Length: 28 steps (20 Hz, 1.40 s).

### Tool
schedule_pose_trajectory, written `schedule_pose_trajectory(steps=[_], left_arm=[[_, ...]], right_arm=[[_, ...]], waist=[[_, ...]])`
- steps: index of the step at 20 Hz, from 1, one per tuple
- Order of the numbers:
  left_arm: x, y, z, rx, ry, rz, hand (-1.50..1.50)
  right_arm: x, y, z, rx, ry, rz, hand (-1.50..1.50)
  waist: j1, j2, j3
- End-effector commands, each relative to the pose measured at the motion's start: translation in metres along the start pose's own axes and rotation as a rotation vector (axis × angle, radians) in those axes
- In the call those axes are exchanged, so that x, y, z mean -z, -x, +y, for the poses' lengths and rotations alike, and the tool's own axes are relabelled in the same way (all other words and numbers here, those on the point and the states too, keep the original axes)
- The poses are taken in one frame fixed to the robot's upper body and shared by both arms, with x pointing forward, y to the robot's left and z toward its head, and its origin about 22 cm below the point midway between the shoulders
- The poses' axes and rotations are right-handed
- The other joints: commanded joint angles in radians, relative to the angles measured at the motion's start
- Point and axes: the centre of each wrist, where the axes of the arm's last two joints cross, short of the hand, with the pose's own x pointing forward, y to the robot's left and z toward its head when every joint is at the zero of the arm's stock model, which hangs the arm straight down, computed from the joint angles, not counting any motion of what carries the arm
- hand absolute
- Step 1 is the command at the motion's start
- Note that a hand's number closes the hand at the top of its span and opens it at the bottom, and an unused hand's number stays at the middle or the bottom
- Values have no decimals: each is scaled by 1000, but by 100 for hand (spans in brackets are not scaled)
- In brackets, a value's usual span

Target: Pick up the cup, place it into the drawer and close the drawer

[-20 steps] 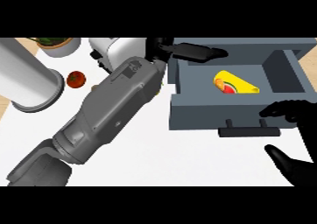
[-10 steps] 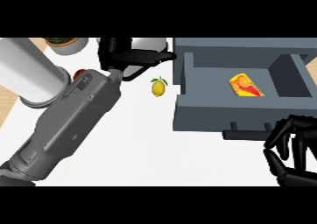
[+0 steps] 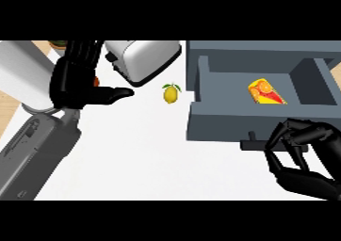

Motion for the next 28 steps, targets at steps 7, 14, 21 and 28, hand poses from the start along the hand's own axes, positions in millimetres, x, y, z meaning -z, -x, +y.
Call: schedule_pose_trajectory(steps=[7,14,21,28], left_arm=[[-57,18,45,-13,-26,13,-150],[-74,-5,91,4,-29,1,-150],[-100,-16,122,-13,-28,3,-150],[-104,-7,136,-30,-30,6,-150]], right_arm=[[15,28,34,-449,-198,19,150],[55,76,67,-519,-222,51,-150],[67,127,74,-599,-290,180,-150],[125,145,66,-557,-274,194,-150]], waist=[[-8,7,0],[-13,7,0],[-9,7,0],[-8,10,0]])
